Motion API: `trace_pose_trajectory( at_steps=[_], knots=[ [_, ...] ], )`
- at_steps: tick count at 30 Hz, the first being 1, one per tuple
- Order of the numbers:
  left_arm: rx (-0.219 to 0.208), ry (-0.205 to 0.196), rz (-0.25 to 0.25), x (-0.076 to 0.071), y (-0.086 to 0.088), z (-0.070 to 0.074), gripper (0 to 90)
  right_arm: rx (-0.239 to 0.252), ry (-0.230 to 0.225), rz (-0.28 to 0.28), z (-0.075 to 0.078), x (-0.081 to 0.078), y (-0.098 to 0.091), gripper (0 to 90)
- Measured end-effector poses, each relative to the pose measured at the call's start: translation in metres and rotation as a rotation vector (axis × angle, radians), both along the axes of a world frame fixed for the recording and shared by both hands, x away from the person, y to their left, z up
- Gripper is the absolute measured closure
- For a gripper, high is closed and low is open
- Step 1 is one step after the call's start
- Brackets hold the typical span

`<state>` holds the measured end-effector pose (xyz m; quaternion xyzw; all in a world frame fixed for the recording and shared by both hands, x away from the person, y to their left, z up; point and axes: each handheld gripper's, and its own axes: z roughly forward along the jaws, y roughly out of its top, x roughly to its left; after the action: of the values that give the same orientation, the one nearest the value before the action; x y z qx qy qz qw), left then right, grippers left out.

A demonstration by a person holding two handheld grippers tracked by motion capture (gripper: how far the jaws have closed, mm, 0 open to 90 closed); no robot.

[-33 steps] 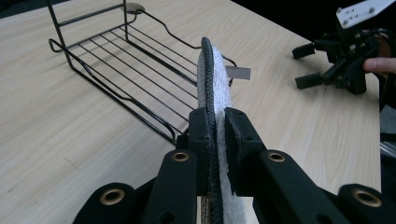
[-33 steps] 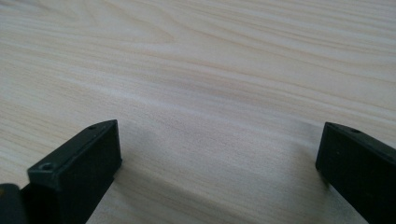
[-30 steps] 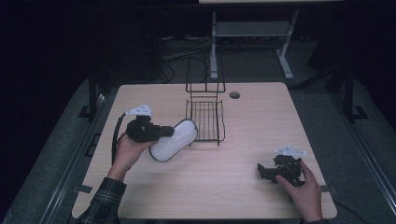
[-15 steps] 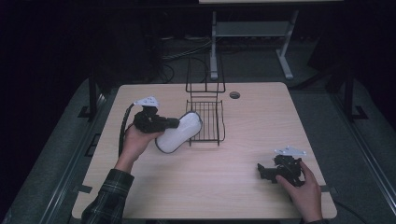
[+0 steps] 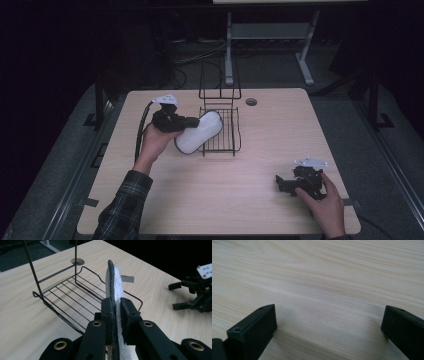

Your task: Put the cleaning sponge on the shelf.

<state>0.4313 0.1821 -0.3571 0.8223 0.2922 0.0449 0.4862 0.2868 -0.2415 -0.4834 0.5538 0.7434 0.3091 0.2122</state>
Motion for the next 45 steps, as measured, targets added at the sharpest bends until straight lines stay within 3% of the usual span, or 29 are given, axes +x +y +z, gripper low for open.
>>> trace_pose_trajectory(
  at_steps=[11, 16, 29, 31, 36, 39, 45],
  knots=[
    [-0.016, 0.021, 0.019, 0.025, -0.011, -0.004, 81.2, 0.0, 0.0, 0.0, 0.0, 0.0, 0.0, 0.0],
    [-0.042, 0.034, 0.029, 0.036, -0.014, -0.005, 81.3, 0.0, 0.0, 0.001, 0.0, 0.0, 0.0, 0.0],
    [-0.073, 0.062, 0.047, 0.057, -0.029, -0.021, 81.0, 0.0, 0.0, 0.004, 0.0, 0.0, 0.0, 0.0],
    [-0.05, 0.058, 0.045, 0.06, -0.03, -0.025, 80.8, 0.001, 0.0, 0.003, 0.0, 0.0, 0.0, 0.0],
    [-0.065, 0.064, 0.071, 0.064, -0.035, -0.034, 80.3, 0.001, 0.0, 0.004, 0.0, 0.0, 0.0, 0.0],
    [-0.036, 0.056, 0.074, 0.067, -0.035, -0.038, 79.7, 0.001, 0.0, 0.004, 0.0, 0.0, 0.0, 0.0],
    [-0.022, 0.056, 0.094, 0.07, -0.036, -0.043, 78.7, 0.001, 0.0, 0.004, 0.0, 0.0, 0.0, 0.0]
  ],
)
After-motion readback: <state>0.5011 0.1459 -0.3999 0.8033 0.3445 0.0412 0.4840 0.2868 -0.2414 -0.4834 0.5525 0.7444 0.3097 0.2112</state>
